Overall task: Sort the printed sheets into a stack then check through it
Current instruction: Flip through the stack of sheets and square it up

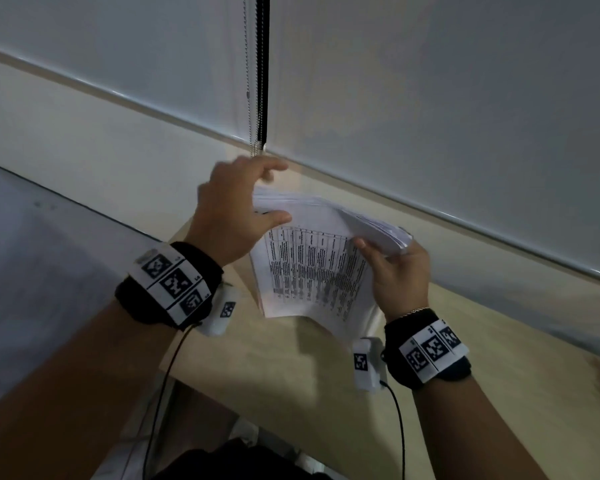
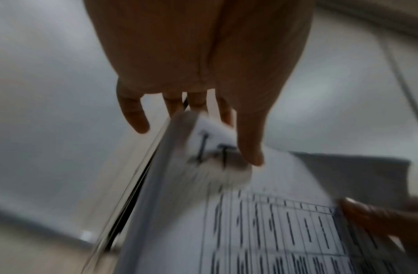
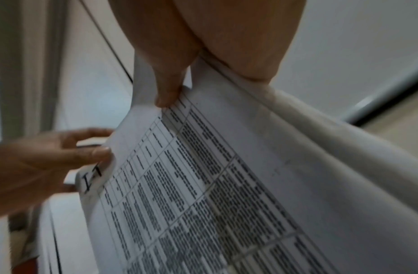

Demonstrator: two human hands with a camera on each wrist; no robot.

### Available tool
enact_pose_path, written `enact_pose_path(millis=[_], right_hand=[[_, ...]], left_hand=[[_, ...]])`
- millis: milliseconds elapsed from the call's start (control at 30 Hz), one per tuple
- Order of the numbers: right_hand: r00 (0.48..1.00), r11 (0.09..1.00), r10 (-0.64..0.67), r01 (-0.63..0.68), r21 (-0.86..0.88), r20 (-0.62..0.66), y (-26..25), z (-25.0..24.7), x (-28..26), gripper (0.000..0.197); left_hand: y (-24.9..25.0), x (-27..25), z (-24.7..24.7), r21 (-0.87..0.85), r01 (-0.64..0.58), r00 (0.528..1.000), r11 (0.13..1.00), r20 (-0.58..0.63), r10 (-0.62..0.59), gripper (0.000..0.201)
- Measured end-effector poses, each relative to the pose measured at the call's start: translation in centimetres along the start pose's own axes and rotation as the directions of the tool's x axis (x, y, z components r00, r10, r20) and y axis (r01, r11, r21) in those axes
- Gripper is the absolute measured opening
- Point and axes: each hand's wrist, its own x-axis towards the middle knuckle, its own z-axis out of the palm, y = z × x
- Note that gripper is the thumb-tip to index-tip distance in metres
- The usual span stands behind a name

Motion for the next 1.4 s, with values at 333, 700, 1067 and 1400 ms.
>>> enact_pose_path(millis=[333, 700, 1067, 1400], right_hand=[[0.976, 0.851, -0.217, 0.206, -0.482, 0.035, -1.3, 2.0, 2.2, 0.044], [0.905, 0.879, 0.426, -0.417, 0.231, 0.015, 6.0, -3.9, 0.7, 0.070], [0.947, 0.946, 0.309, -0.316, -0.072, -0.086, 9.1, -4.7, -4.9, 0.026], [0.947, 0.951, 0.300, -0.307, -0.046, -0.116, 8.0, -4.3, -4.4, 0.042]], left_hand=[[0.8, 0.9, -0.1, 0.093, -0.163, 0.965, 0.982, 0.221, 0.139, 0.026], [-8.5, -2.4, 1.0, -0.525, 0.477, 0.876, 0.705, 0.216, -0.432, 0.025], [-10.5, -9.2, 5.9, -0.204, 0.347, 0.927, 0.915, 0.223, -0.302, 0.020], [-11.1, -8.2, 6.3, -0.390, 0.384, 0.923, 0.837, 0.158, -0.351, 0.020]])
